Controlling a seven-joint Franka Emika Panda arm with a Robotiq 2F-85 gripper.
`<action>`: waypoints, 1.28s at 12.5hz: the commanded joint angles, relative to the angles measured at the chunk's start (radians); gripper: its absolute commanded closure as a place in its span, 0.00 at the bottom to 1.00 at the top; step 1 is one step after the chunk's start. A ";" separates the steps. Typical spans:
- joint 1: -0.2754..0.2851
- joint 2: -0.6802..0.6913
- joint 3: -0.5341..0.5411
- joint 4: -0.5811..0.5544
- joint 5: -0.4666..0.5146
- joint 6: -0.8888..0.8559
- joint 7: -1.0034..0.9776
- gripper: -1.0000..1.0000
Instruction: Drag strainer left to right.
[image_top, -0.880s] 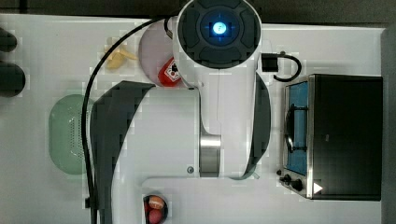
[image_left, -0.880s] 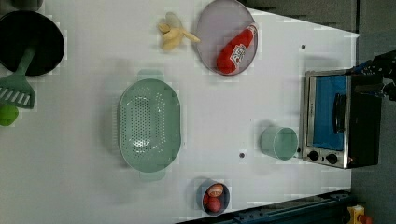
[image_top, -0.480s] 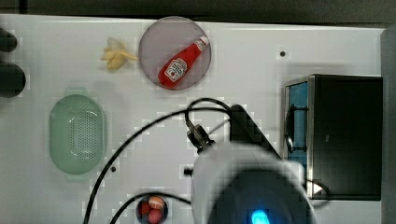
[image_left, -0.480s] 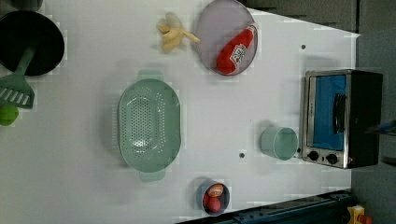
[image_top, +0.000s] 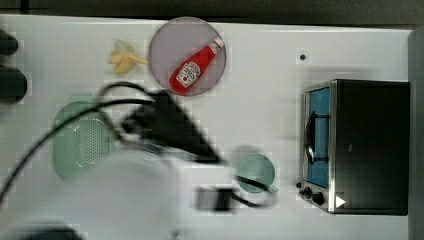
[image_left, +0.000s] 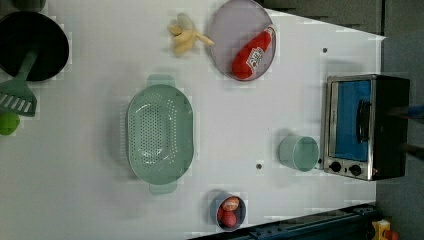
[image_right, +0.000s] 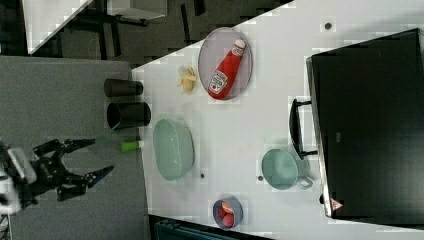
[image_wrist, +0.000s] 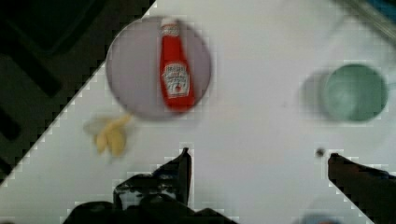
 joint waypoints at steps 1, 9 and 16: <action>0.030 0.126 0.161 -0.042 0.011 0.049 0.247 0.00; 0.036 0.460 0.384 -0.056 -0.004 0.303 0.877 0.00; 0.059 0.717 0.376 -0.140 -0.025 0.628 1.004 0.00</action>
